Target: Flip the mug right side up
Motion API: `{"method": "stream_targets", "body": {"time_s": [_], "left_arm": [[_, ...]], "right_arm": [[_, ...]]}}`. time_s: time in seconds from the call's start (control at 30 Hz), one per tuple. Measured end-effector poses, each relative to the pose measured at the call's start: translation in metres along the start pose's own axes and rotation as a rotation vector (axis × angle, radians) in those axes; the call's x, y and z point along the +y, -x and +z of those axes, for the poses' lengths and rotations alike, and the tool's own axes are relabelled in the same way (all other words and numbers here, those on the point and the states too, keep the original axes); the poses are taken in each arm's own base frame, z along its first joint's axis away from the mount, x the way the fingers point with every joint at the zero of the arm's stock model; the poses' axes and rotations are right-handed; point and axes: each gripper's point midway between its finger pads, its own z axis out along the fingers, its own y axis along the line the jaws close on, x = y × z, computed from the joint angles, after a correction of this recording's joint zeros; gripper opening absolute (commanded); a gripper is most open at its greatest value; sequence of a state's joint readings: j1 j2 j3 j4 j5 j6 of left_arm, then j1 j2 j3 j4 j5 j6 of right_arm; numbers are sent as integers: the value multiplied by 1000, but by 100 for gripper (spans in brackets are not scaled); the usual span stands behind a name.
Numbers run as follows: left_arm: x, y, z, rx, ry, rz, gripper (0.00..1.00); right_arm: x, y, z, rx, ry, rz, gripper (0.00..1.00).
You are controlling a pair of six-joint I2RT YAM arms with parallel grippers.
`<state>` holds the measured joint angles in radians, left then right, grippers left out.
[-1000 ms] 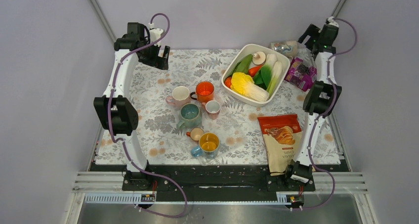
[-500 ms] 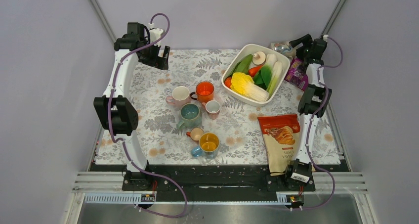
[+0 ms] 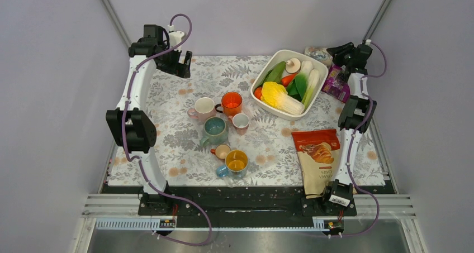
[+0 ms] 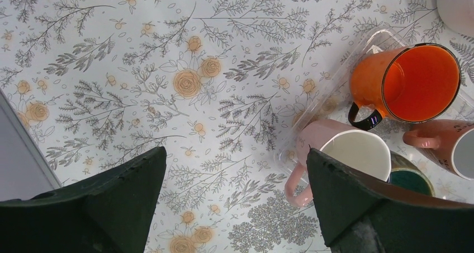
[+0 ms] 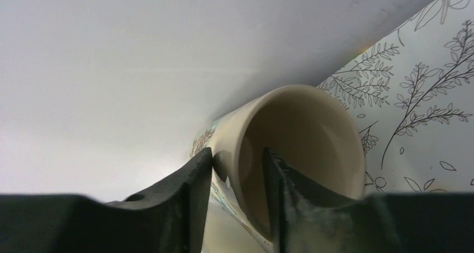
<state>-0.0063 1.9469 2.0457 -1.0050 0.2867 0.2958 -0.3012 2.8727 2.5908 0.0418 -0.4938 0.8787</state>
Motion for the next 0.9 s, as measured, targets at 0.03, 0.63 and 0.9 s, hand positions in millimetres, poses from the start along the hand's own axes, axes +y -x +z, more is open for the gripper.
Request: {"method": "stream_targets", "body": {"time_s": [0.03,0.63,0.9], "left_arm": [[0,1,0,-3,1,1,99],[0,0,-1,0,0,0,99],[-10,0,-16,-3,-25,-11,99]], "right_arm": [[0,-1,0,6,3,14,26],[63,19,-34,23,55,-240,0],[155,43,-98,33,67,-660,0]]}}
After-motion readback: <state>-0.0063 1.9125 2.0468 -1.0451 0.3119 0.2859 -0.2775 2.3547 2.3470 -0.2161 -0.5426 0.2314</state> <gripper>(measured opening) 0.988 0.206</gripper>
